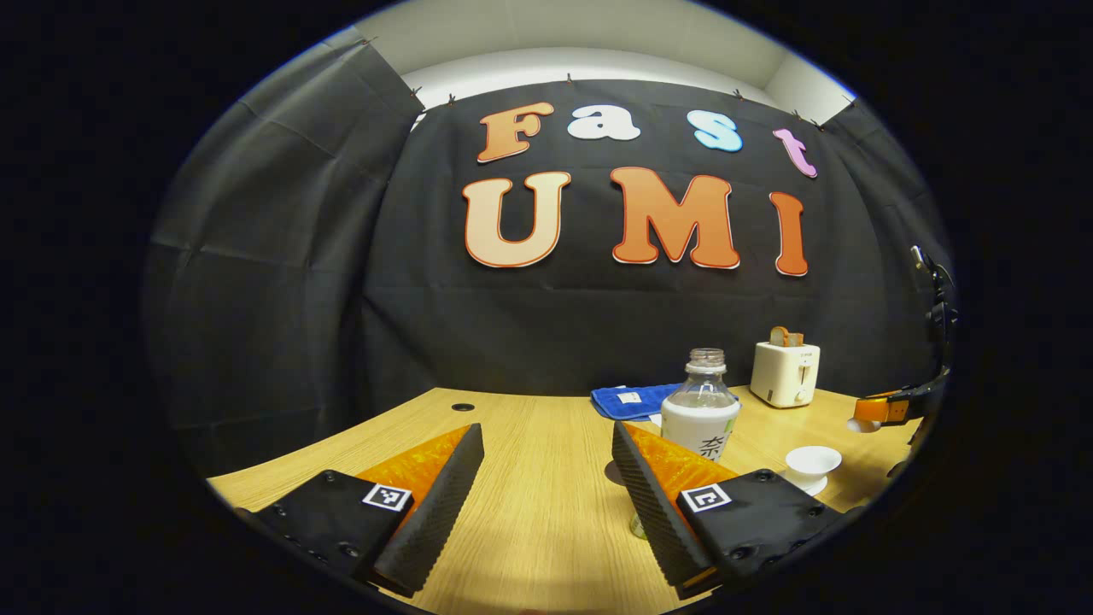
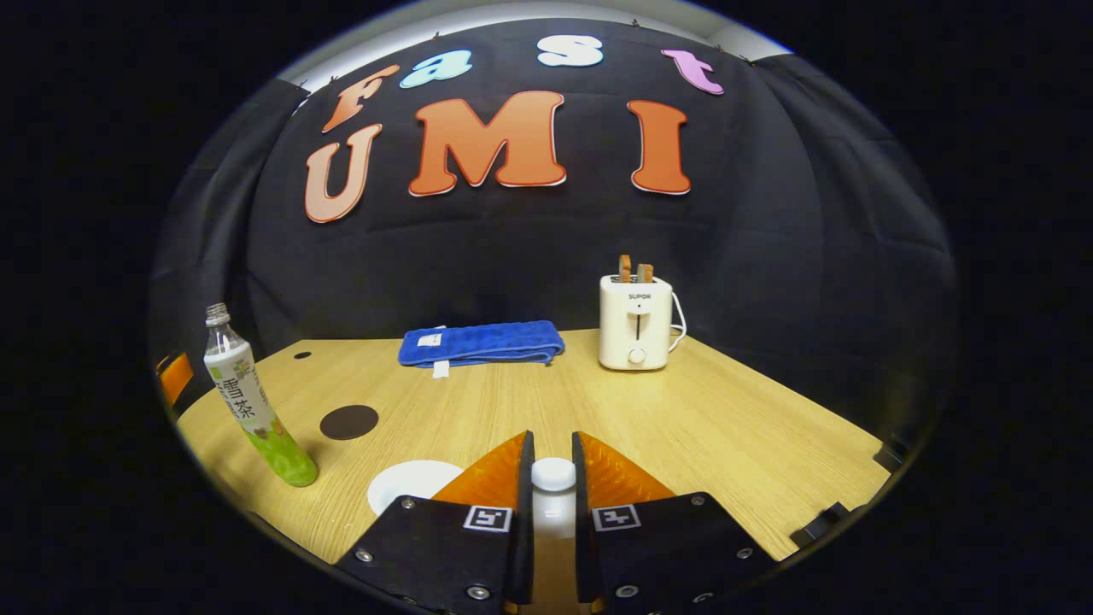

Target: Open the teacup lid with one hand, grasp the water bottle and pour water into the teacup with the other hand; after pouring, place the water bottle on the coaster and then close the teacup lid.

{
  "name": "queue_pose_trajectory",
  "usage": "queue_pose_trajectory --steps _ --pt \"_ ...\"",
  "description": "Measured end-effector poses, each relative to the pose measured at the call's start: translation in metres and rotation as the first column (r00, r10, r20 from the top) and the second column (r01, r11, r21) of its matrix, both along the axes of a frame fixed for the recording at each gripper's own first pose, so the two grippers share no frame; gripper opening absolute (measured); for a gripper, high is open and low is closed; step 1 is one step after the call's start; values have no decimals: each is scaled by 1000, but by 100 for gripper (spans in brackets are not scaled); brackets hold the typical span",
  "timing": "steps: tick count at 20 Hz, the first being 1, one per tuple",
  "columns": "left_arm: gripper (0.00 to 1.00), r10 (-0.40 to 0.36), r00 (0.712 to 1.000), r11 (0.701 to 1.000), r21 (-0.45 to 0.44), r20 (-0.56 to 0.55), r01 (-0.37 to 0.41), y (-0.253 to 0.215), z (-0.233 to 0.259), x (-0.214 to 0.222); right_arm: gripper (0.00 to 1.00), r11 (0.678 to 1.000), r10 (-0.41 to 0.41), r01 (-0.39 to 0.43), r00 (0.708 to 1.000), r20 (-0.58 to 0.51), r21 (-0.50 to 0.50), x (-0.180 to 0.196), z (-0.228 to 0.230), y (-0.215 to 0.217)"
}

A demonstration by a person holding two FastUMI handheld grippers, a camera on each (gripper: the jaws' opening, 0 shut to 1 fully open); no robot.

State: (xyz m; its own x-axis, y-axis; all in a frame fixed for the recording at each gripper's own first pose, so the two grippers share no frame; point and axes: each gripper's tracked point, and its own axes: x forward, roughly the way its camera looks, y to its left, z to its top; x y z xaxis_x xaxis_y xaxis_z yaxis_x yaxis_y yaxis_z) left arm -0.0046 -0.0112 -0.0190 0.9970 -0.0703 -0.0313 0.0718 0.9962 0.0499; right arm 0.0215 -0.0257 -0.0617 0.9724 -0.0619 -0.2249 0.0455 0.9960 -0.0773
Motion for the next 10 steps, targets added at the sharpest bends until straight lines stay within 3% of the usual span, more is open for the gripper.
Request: queue_pose_trajectory --steps 10 --pt "99 -173 983 985 -38 -62 171 -82 -25 -21 20 999 -41 41 999 5 28 -10 5 -23"
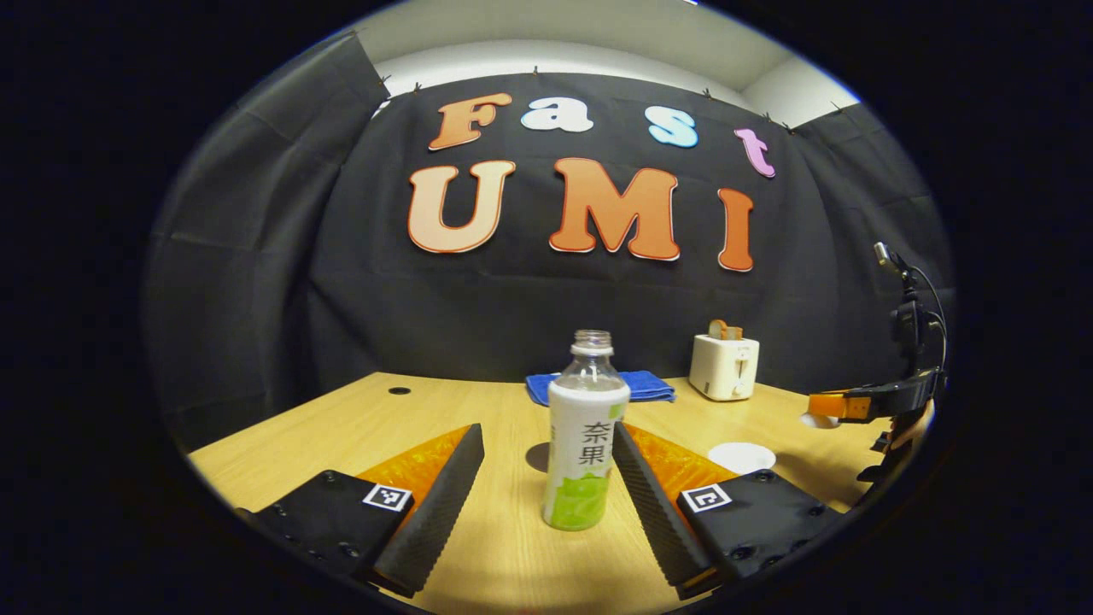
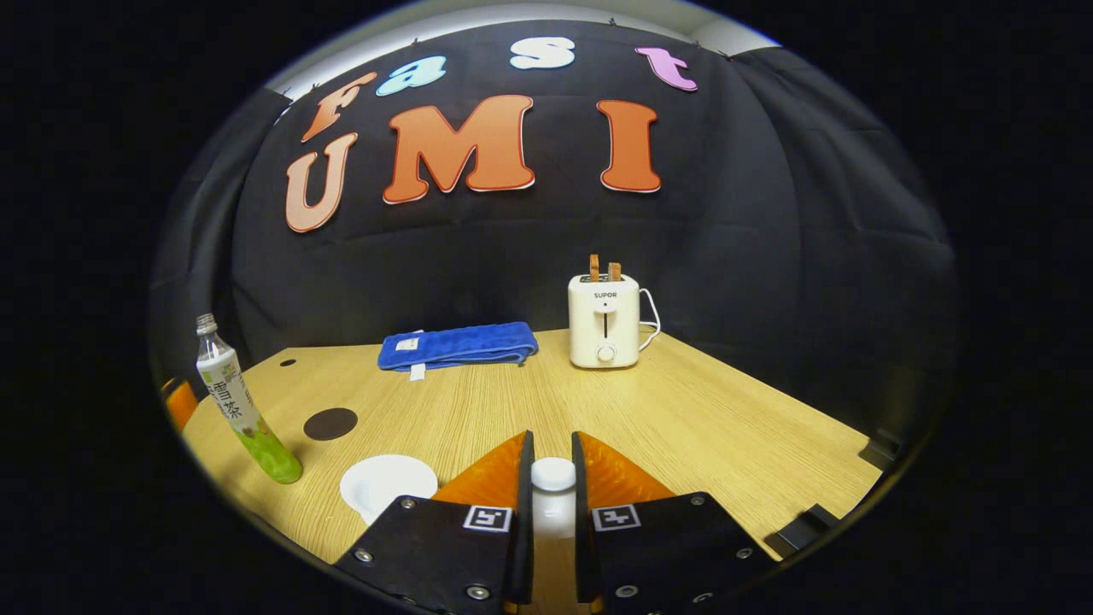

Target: Open the teacup lid with one hand, grasp the water bottle and pour water into the teacup with the other hand; after pouring, place the water bottle on the coaster and then close the teacup lid.

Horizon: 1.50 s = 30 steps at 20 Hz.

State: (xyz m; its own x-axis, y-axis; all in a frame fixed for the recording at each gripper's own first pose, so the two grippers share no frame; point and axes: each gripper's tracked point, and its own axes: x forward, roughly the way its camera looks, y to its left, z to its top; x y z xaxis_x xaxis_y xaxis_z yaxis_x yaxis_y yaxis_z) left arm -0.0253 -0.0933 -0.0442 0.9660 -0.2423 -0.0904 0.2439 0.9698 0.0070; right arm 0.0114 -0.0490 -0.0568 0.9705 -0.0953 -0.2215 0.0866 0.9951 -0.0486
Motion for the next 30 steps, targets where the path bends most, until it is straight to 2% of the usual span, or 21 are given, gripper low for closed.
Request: queue_pose_trajectory --steps 9,16,17,18,22,25,27,30 --pt "99 -12 997 998 57 -76 17 -22 -33 33 20 999 -26 26 1000 -7 28 -6 0 -12" --pt "99 22 991 993 119 -134 -6 -22 -66 60 20 999 -15 16 1000 -23 32 -8 -4 -8" --pt "93 19 991 993 114 -132 -4 -22 -67 62 20 999 -14 15 1000 -26 34 -8 -4 -8" --pt "79 21 991 993 116 -132 -6 -22 -69 66 20 999 -13 14 1000 -28 36 -6 -6 -8" --pt "67 0 990 990 140 -144 20 -25 -67 69 20 999 -8 9 1000 -30 41 -6 -6 -7" --pt "68 -15 991 971 236 -132 46 -29 -60 71 20 999 -10 11 1000 -28 45 -6 -5 -9" --pt "68 -4 995 938 344 -101 39 -22 -49 73 20 999 -13 14 1000 -29 49 -7 -5 -10" --pt "66 -41 997 896 439 -70 67 -31 -37 76 20 998 -17 19 999 -31 52 -8 -6 -13"
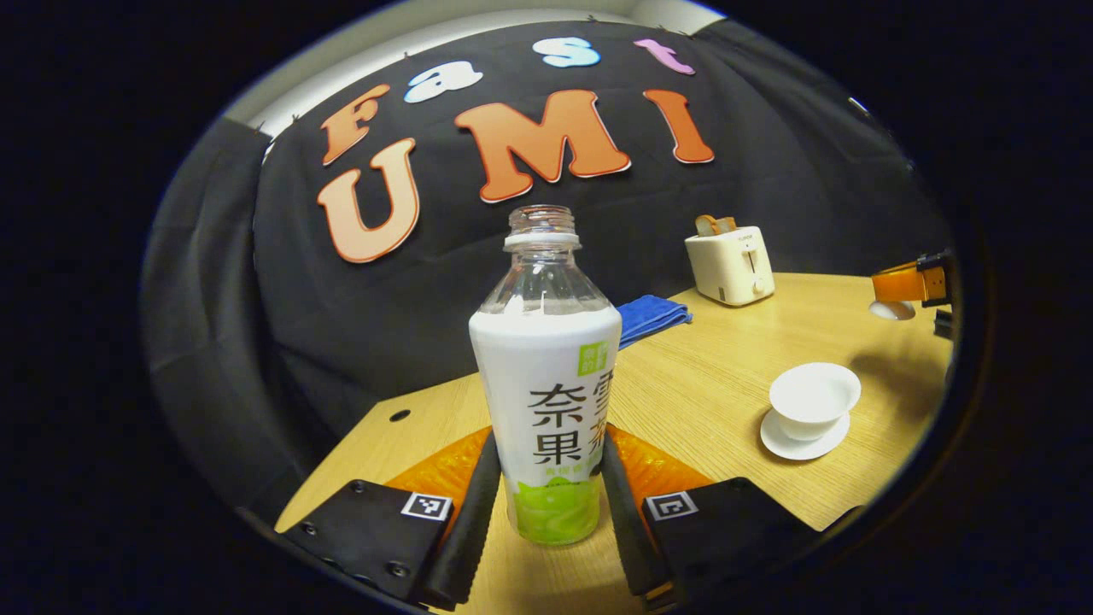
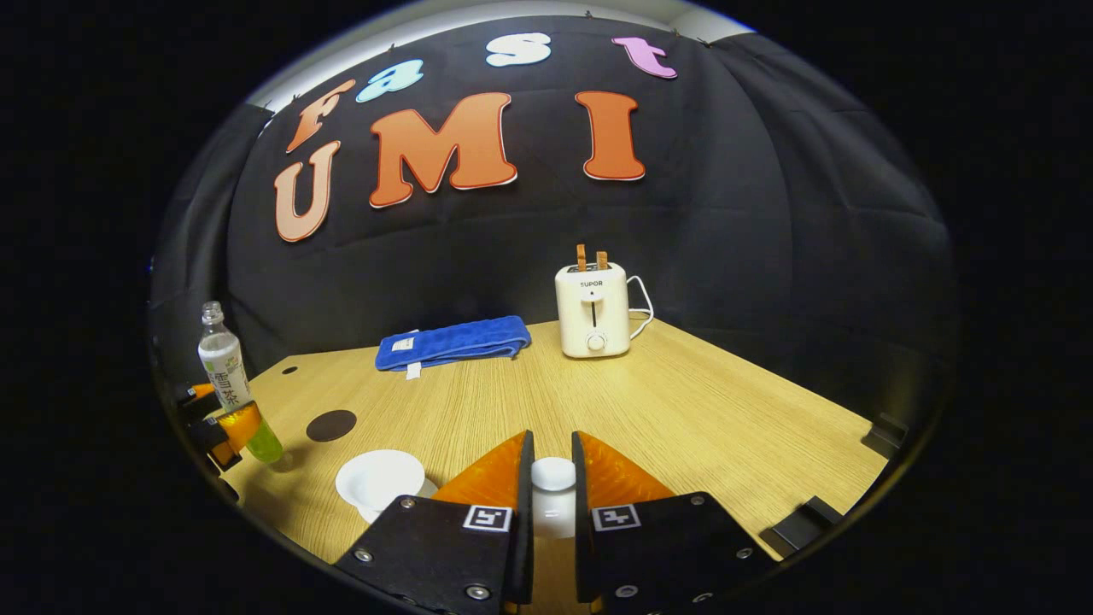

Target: Open the teacup lid with one hand, grasp the water bottle and pour water into the teacup with the other hand; after pouring, place the water bottle on the coaster and then close the teacup lid.

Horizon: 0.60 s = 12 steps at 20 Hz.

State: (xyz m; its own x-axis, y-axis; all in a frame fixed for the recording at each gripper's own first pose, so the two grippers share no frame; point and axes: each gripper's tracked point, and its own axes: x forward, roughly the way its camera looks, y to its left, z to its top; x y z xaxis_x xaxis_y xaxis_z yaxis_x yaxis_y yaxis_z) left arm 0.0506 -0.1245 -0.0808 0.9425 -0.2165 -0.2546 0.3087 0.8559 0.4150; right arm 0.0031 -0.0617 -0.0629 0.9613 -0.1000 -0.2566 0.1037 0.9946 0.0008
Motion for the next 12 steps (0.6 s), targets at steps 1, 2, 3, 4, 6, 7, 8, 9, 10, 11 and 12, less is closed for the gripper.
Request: queue_pose_trajectory --steps 1,2,3,4,6,7,8,9,10,11,12 --pt "67 -17 1000 999 40 3 17 -3 1 0 20 1000 -1 1 1000 -2 1 0 -1 -1" --pt "68 -36 999 996 84 9 35 -5 2 0 20 1000 -3 3 1000 0 1 -1 0 -2" --pt "66 -54 998 991 126 12 52 -9 2 1 20 1000 -5 5 1000 2 1 -2 1 -3" --pt "66 -69 997 984 164 20 65 -13 3 2 20 1000 -9 9 1000 3 1 -2 1 -5" --pt "66 -107 994 965 242 25 97 -20 2 2 20 1000 -12 12 1000 3 3 -4 1 -7" --pt "66 -126 992 954 276 23 115 -25 0 1 20 1000 -15 15 1000 4 3 -4 1 -8" --pt "68 -147 989 943 305 15 135 -29 -2 1 20 1000 -22 22 1000 5 5 -5 0 -11" --pt "68 -168 986 929 336 6 157 -35 -4 0 20 1000 -27 27 1000 4 10 -5 0 -14" --pt "66 -187 982 911 373 -5 175 -38 -8 1 20 999 -32 32 999 3 15 -6 -1 -16" --pt "66 -204 979 890 415 -11 190 -39 -10 1 20 999 -37 37 999 1 17 -7 -2 -18" --pt "68 -220 975 865 460 -15 203 -39 -13 0 20 999 -41 41 999 -1 20 -8 -3 -20"
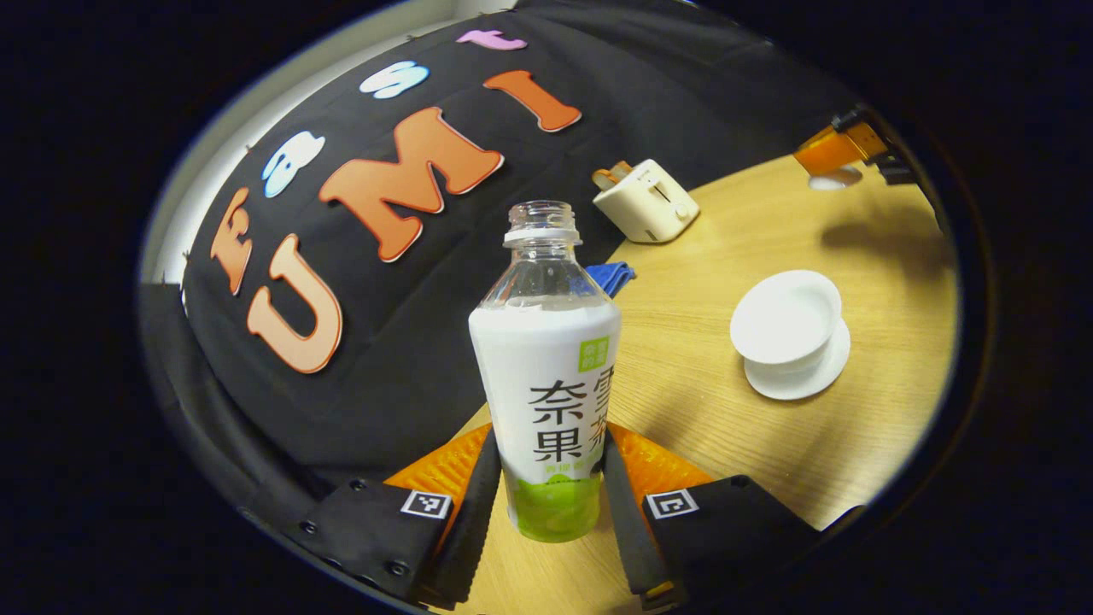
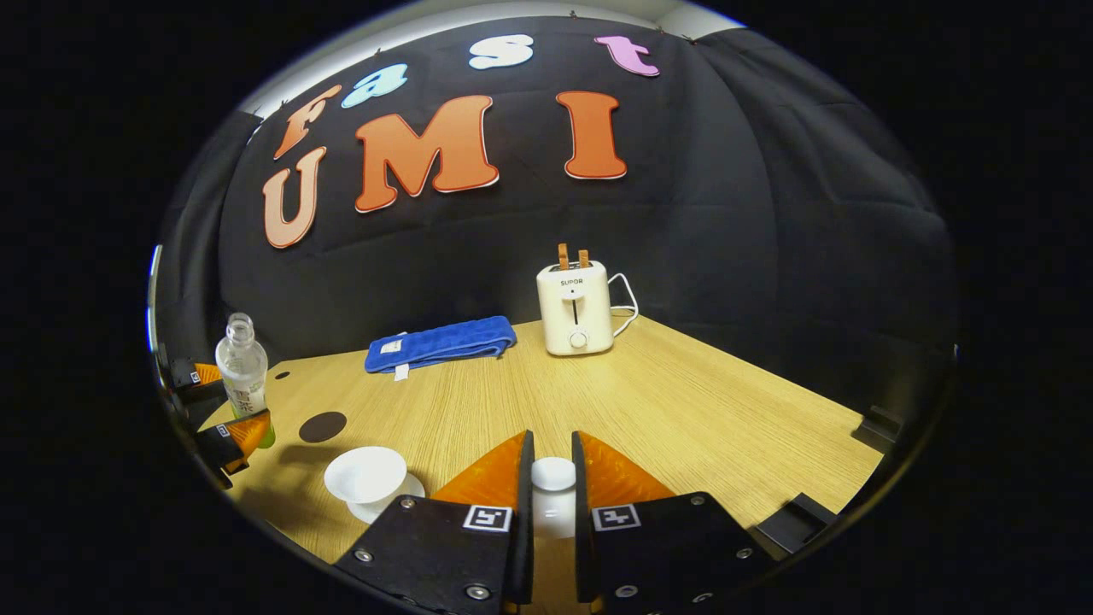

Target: Open the teacup lid with one hand, grasp the water bottle and pour water into the teacup with the other hand; after pouring, place the water bottle on the coaster and then close the teacup lid.

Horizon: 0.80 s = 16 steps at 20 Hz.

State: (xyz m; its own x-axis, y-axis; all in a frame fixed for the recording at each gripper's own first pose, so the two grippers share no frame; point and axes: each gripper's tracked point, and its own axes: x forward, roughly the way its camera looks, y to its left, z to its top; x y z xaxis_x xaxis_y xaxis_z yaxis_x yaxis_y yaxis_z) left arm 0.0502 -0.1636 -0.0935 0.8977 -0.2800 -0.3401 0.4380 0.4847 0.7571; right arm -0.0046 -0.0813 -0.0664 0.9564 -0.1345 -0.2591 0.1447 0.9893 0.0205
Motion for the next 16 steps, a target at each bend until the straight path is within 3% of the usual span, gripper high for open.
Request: queue_pose_trajectory --steps 5,9,10,11,16 --pt "65 -95 994 972 220 55 81 -8 -16 1 20 1000 -7 7 1000 -3 15 -1 -3 -7" --pt "65 -158 987 941 311 42 137 -13 -23 -3 20 1000 -6 7 1000 -12 20 -1 -7 -9" --pt "71 -175 984 930 335 39 152 -15 -23 -3 20 1000 -7 7 1000 -12 21 -2 -7 -9" --pt "65 -190 981 917 363 40 163 -16 -22 -4 20 1000 -8 9 1000 -12 22 -2 -7 -10" --pt "68 -249 968 849 490 42 197 -14 -18 -3 20 1000 -16 16 1000 -9 27 -3 -7 -15"
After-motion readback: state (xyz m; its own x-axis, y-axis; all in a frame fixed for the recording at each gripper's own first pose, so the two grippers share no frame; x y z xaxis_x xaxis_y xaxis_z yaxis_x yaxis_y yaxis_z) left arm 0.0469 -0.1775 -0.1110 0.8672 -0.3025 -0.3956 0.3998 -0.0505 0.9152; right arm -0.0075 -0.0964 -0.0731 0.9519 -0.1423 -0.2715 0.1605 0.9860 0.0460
